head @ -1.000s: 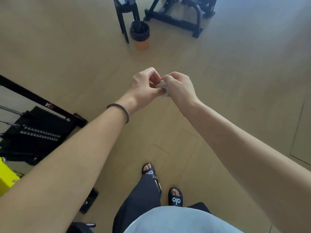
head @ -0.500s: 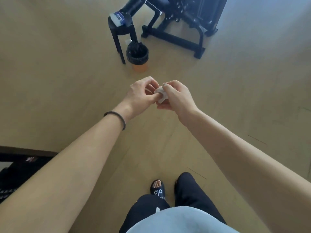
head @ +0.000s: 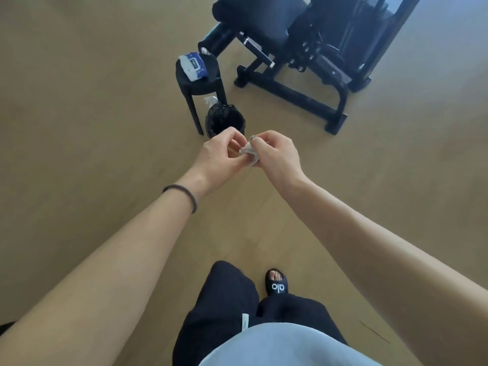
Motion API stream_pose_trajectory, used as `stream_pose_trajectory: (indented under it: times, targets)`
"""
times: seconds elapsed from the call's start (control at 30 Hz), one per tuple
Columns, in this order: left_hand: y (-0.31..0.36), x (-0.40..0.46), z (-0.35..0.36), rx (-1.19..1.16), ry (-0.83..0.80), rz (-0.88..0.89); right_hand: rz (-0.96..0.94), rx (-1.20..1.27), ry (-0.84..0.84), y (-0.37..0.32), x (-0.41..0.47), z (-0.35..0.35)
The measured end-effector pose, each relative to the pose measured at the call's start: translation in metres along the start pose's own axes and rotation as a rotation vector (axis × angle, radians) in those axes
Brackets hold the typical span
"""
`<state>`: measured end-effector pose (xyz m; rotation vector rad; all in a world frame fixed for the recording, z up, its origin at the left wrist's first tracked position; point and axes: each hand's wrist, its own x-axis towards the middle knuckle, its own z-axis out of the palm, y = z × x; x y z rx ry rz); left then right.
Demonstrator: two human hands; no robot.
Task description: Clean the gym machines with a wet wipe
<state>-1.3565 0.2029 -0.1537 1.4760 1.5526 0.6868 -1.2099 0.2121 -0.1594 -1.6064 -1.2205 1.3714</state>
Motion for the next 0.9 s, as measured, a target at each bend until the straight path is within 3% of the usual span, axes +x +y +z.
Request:
stream_pose_trajectory:
  times: [0.37, 0.57, 0.77, 0.9]
  targets:
    - [-0.08, 0.311, -0.131, 0.05, -0.097, -0.114, 0.052, -0.11, 0.039, -0.055, 0.311, 0.116]
    - [-0.136, 0.444, -0.179, 0.105, -0.025, -0.24, 0.246, -0.169, 0.016, -0.039, 0.458, 0.17]
    - [-0.171, 0.509, -0.194, 0.055, 0.04, -0.326, 0.453, -0.316, -0.169, -0.001, 0.548, 0.175]
    - [-0.155, 0.507, -0.212, -0.072, 0.187, -0.293, 0.446, -0.285, -0.063, 0.0, 0.565, 0.142]
